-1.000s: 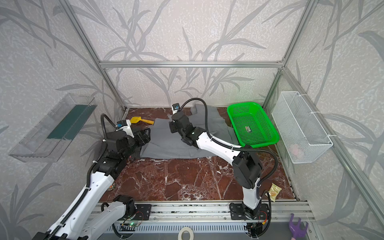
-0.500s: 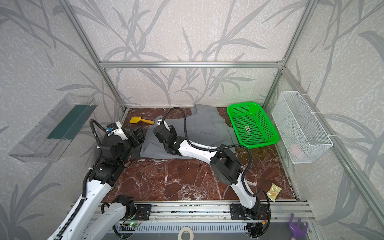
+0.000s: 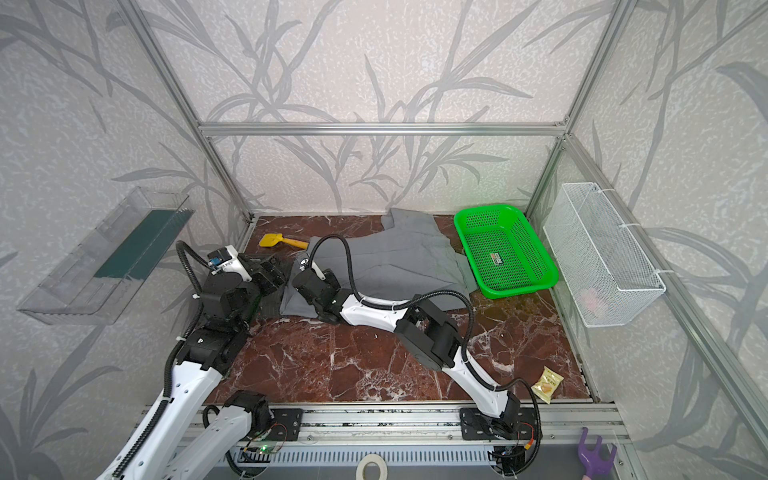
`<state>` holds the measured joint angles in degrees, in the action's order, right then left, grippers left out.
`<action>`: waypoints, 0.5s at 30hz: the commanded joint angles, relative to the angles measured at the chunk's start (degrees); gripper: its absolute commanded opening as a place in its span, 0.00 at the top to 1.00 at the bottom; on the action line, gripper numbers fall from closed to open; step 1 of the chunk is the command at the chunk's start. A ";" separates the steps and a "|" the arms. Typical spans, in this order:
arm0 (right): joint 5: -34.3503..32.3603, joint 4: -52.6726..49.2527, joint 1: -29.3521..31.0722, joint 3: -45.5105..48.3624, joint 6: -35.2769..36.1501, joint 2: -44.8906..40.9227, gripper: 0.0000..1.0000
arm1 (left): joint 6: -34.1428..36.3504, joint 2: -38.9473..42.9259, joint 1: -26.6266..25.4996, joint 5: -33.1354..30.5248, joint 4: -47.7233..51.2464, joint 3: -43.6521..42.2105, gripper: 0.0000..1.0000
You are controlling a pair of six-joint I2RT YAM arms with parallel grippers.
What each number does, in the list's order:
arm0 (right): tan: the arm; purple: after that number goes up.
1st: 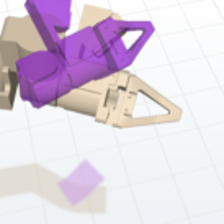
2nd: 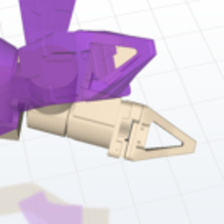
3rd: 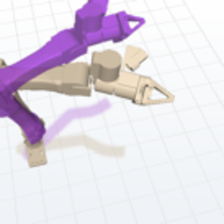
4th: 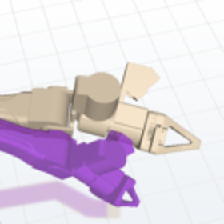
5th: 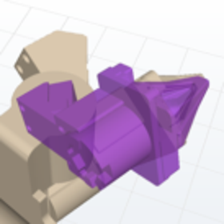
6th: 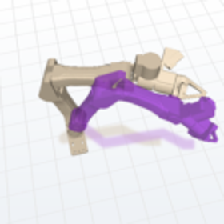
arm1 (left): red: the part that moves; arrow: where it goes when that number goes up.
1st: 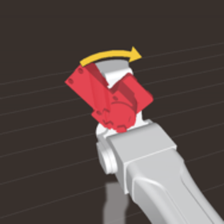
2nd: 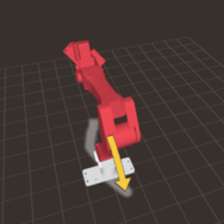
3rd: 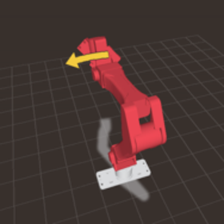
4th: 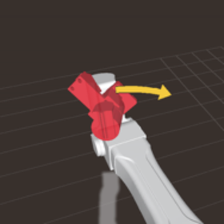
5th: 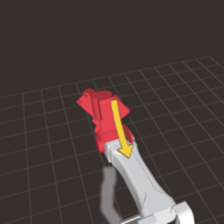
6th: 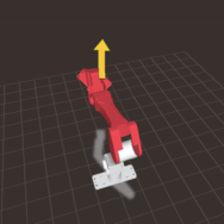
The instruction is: Fold and stack the long sleeve shirts
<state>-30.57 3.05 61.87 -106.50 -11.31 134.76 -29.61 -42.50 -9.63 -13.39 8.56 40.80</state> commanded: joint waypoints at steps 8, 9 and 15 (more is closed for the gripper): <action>7.28 1.22 1.51 -1.02 -5.58 1.48 0.99 | -0.74 0.40 0.31 -3.44 1.87 0.16 0.13; 8.31 1.43 1.55 -0.50 -6.12 1.18 0.94 | -0.74 0.29 0.31 -3.47 1.98 0.23 0.12; 10.66 2.64 1.44 3.62 -8.20 -4.38 0.58 | -1.01 -0.38 0.40 -4.39 3.37 0.76 0.10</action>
<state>-21.30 4.16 63.22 -104.29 -17.61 135.39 -30.20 -42.63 -9.63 -16.05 10.31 40.80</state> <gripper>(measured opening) 0.391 0.900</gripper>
